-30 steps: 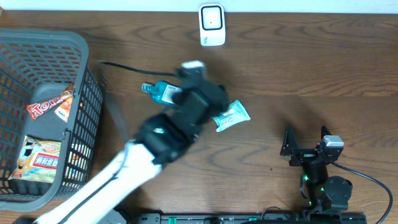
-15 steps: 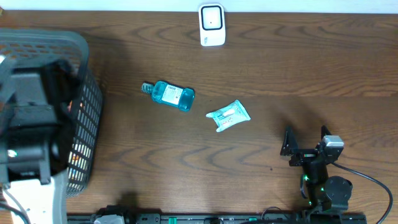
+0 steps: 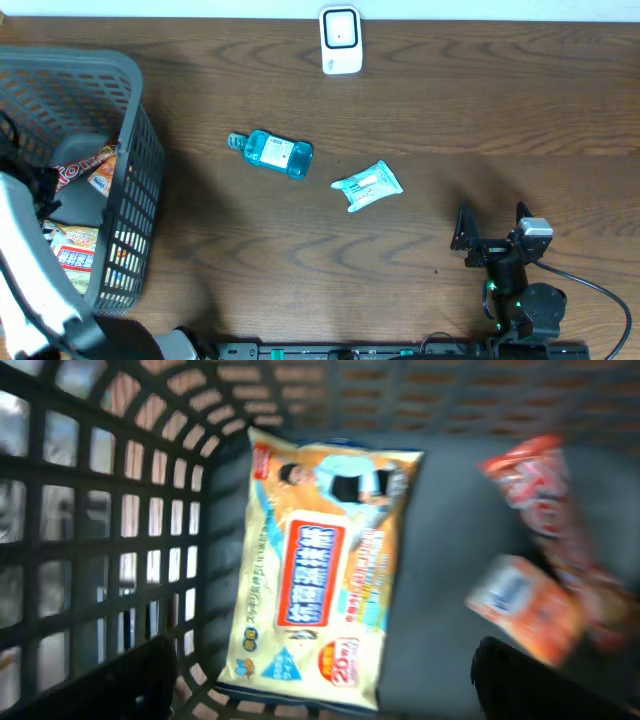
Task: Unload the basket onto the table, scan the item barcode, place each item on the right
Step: 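Reach the left gripper into the basket and grasp the yellow snack bag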
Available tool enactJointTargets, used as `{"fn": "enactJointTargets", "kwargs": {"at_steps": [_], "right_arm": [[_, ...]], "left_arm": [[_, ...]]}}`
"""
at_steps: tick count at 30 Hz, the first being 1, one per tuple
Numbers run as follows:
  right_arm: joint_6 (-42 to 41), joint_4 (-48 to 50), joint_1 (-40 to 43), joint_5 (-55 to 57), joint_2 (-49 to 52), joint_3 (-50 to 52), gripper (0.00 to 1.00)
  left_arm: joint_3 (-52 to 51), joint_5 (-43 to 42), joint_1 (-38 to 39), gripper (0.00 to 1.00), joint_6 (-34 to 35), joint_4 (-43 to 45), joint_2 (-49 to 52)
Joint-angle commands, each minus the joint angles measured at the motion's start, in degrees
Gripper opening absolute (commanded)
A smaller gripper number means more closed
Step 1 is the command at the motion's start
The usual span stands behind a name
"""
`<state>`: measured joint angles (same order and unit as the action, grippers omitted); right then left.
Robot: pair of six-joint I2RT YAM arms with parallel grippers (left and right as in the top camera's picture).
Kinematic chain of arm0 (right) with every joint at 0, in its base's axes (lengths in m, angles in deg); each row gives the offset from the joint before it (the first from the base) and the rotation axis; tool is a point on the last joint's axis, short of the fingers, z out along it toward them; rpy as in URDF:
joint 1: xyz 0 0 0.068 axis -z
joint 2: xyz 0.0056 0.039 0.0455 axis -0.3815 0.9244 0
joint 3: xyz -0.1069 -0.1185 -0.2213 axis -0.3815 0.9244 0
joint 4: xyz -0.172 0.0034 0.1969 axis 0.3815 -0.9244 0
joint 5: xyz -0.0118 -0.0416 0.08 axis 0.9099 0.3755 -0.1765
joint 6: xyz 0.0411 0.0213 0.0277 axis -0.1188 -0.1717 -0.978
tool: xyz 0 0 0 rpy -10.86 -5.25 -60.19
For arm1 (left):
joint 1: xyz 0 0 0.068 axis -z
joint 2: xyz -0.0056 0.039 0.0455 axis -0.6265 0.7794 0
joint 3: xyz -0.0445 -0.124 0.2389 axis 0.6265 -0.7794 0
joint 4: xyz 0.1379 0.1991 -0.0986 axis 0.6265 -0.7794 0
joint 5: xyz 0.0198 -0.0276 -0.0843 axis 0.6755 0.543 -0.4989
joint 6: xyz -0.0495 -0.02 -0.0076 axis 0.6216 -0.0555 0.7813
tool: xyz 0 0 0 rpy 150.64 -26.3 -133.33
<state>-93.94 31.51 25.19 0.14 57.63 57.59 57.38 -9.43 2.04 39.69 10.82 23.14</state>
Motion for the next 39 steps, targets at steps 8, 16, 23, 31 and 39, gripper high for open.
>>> {"fn": "enactJointTargets", "kwargs": {"at_steps": [8,16,23,31,39], "right_arm": [[-0.4,-0.1,-0.2,0.2,-0.3,0.1,0.99],[-0.4,-0.1,-0.2,0.2,-0.3,0.1,0.99],[-0.4,-0.1,-0.2,0.2,-0.3,0.1,0.99],[-0.4,-0.1,-0.2,0.2,-0.3,0.1,0.99],[-0.4,-0.1,-0.2,0.2,-0.3,0.1,0.99]], "left_arm": [[-14.6,1.2,-2.2,0.98,0.6,8.9,9.6],[-27.4,1.4,-2.2,0.98,0.6,22.0,10.1],[-39.5,1.4,-2.2,0.44,0.6,34.6,10.2],[-36.0,0.1,-2.2,0.08,-0.1,30.1,6.6],[-18.9,-15.5,-2.2,0.08,-7.6,22.8,-5.8]]}}
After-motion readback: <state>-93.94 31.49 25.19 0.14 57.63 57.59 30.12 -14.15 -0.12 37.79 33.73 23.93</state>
